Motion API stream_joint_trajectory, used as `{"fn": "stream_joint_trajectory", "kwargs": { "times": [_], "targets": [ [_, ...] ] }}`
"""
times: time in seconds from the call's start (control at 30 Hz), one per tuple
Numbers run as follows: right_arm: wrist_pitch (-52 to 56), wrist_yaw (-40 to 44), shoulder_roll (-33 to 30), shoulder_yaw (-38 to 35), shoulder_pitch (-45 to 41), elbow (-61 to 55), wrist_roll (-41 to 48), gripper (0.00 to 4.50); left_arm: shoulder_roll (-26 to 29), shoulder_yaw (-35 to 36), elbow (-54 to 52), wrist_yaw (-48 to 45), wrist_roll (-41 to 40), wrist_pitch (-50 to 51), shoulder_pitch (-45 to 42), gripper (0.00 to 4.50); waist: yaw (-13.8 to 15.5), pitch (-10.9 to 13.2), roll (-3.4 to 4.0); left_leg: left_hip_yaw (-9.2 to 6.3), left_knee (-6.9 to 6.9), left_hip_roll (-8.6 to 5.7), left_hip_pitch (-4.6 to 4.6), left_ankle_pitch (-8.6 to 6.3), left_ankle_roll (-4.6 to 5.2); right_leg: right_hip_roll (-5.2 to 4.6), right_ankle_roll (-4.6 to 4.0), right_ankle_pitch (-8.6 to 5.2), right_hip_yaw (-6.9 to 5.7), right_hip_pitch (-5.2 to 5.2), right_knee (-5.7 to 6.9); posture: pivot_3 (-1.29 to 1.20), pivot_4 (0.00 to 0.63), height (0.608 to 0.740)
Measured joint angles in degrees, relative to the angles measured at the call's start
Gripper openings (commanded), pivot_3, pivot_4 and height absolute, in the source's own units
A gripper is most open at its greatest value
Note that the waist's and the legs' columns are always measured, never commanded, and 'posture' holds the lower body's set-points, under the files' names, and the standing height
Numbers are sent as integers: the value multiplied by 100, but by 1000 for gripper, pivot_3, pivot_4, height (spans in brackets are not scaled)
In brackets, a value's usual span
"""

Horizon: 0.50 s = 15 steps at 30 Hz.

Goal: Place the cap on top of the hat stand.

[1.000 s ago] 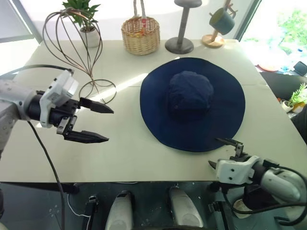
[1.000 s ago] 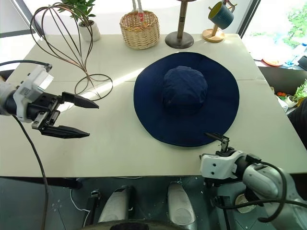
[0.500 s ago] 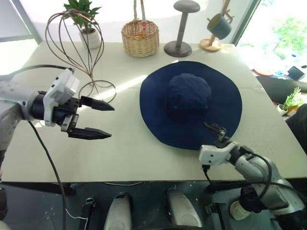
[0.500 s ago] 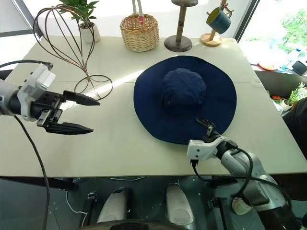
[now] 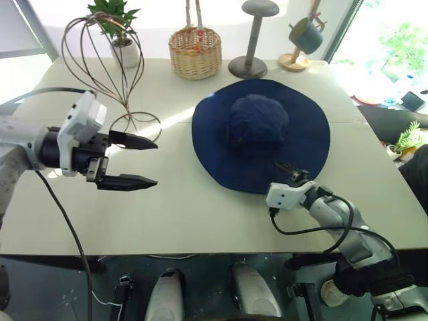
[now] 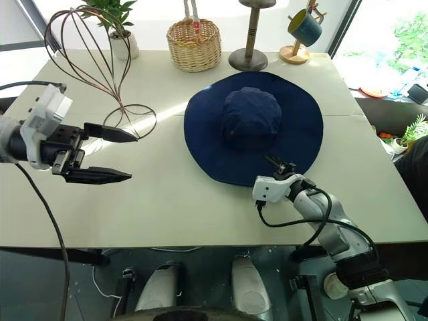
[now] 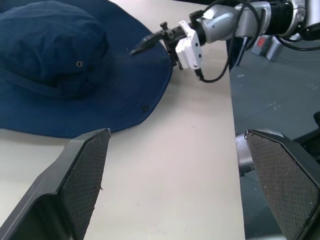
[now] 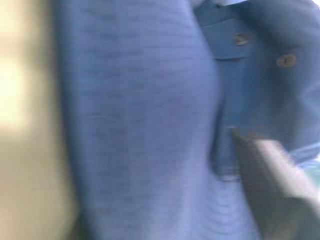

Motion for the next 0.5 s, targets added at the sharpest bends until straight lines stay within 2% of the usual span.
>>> {"fn": "stream_joint_trajectory", "kwargs": {
  "times": [0.07,0.33,0.43,0.5],
  "targets": [
    [40,185,-58,-23,85,-169,180,20,0,155,-55,88,-32,26,172,4500,2,6,9,0,1,0,-4,0,0,-1,1,-1,0,-3,0,0,150,740],
    [599,1089,-175,-341,93,-815,1244,20,-1,600,-265,458,-233,223,522,4500,4,6,10,-1,2,0,-4,0,0,-1,0,-1,-1,-3,0,0,150,740],
    [1248,1561,-141,-600,-110,-1195,2089,20,-2,807,-265,658,-311,290,573,4500,-5,9,14,-1,2,0,-4,0,0,-1,0,0,-1,-4,0,0,150,740],
    [1970,1901,-142,-910,-572,-1482,2869,20,-1,1051,-265,791,-356,353,634,4500,-12,17,27,-1,1,1,-4,0,0,0,0,0,0,-7,1,0,150,740]
  ]
}}
